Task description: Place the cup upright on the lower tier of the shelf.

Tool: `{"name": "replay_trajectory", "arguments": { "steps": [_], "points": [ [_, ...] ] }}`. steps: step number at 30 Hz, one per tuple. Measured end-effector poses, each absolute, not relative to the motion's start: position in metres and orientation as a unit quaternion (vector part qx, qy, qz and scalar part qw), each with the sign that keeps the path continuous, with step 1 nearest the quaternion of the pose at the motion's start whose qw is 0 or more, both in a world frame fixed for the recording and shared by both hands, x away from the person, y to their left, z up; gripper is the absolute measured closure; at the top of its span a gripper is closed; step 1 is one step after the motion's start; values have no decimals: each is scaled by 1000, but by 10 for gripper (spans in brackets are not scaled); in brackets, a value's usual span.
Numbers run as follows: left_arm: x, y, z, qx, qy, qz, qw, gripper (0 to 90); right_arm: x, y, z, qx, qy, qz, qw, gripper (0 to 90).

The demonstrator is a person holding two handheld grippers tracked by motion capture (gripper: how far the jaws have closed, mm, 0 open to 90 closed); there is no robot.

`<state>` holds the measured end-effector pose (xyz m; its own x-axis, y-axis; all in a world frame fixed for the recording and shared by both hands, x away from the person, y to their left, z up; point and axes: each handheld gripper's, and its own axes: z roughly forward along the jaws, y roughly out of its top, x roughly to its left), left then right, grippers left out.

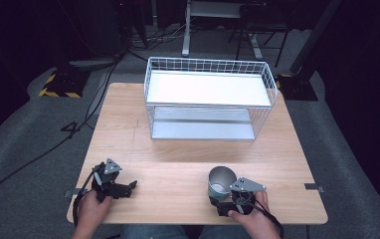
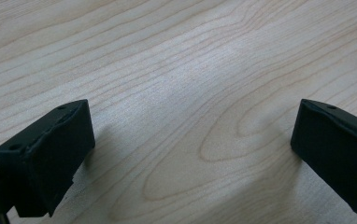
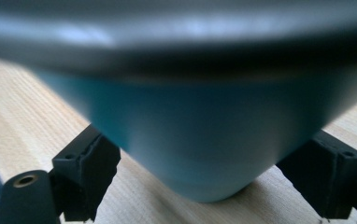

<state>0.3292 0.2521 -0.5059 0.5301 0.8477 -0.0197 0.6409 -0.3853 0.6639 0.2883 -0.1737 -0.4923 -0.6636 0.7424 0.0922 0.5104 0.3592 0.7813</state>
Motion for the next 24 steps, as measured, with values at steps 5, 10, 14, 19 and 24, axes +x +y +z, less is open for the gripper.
{"name": "replay_trajectory", "arguments": {
  "steps": [5,10,14,19,24],
  "points": [
    [329,252,-506,816,457,164,315,1,292,-171,-497,391,809,414,148,161],
    [329,252,-506,815,457,164,315,1,292,-168,-497,386,806,420,161,200],
    [329,252,-506,815,458,165,315,1,291,-165,-498,382,802,428,168,228],
    [329,252,-506,814,459,165,315,1,290,-165,-499,385,798,431,173,233],
    [329,252,-506,814,460,165,314,1,290,-165,-497,383,795,436,178,235]
  ]
}}
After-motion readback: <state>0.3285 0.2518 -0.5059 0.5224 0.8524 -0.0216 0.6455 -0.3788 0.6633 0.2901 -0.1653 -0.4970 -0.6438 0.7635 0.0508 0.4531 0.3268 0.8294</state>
